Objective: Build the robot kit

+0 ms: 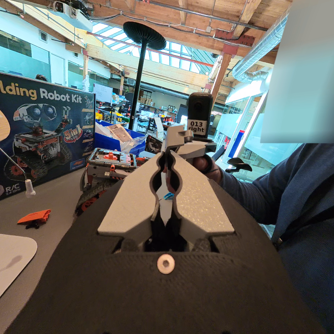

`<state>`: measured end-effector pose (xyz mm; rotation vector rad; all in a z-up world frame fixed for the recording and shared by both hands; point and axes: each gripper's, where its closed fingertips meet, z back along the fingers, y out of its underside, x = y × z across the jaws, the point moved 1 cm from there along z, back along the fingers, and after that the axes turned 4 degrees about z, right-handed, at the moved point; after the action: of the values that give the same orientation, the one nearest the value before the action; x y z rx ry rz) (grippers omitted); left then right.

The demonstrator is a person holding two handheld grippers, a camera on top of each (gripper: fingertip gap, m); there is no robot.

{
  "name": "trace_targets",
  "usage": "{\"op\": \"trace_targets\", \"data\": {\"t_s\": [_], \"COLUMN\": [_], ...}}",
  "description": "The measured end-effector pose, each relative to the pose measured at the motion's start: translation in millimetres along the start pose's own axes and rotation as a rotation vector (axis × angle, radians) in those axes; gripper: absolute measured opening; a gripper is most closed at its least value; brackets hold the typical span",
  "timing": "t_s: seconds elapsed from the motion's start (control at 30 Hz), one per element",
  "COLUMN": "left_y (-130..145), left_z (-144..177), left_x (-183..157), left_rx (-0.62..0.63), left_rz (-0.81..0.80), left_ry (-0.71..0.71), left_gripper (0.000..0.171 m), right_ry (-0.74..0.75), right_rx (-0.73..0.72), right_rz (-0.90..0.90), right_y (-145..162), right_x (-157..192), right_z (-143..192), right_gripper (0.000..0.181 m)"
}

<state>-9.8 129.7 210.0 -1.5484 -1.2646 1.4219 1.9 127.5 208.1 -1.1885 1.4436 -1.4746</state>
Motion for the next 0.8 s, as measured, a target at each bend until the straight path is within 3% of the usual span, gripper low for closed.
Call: {"op": "trace_targets", "data": {"t_s": [0.17,0.27,0.5,0.8], "left_y": [7.3,5.7,3.8,3.5], "left_z": [2.7,4.0,5.3,4.5], "left_x": [-3.7,-8.3,-16.2,-26.2], "left_rx": [0.056,0.049,0.075,0.065], "left_rz": [-0.073,-0.122,-0.247,-0.236], "left_ry": [-0.003,-0.008,-0.051,-0.007], "left_gripper": [0.0,0.0,0.0,0.0], "right_ry": [-0.019,-0.053,-0.085,-0.137], "right_rx": [0.038,-0.052,-0.122,-0.192], "right_rz": [0.006,-0.12,-0.185,-0.251], "right_y": [6.1,3.4,-0.7,-4.7], "right_x": [4.6,8.3,13.7,21.9], "right_z": [1.9,2.1,3.4,7.7], "right_gripper": [0.005,0.004,0.003,0.002]}}
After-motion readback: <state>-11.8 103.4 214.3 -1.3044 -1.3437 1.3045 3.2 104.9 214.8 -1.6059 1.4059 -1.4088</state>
